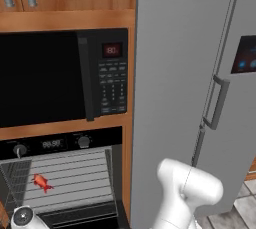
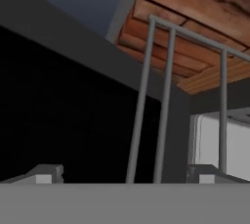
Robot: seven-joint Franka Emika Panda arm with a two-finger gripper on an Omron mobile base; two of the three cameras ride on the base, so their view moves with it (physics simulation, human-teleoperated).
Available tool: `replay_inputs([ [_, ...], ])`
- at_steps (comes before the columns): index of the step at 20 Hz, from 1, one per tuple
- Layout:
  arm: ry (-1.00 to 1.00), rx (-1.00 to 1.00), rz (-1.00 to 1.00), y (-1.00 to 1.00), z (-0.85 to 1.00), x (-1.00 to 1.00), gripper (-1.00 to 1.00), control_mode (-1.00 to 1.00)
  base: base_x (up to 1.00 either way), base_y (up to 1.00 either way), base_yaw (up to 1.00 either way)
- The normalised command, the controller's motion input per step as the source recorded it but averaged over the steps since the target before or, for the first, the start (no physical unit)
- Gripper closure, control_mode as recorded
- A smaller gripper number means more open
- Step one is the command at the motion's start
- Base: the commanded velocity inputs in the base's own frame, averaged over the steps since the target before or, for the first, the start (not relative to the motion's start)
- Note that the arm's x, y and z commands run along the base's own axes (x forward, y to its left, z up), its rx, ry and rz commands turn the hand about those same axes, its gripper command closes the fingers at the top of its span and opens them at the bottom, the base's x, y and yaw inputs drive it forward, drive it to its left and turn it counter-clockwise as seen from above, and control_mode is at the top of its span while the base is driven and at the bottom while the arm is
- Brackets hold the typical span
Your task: Take the fish from the oven and place it on the plate on the counter.
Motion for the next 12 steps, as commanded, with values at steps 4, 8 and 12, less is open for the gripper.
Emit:
replay_inputs([
  [4,0.01,0.0,0.0,0.0,-0.89,-1.0,-1.0,-1.0,0.0,0.0,0.0],
  [8,0.01,0.0,0.0,0.0,-0.91,-1.0,-1.0,-1.0,0.0,0.0,0.0],
  [12,0.01,0.0,0.0,0.0,-0.8,-1.0,-1.0,-1.0,0.0,0.0,0.0],
])
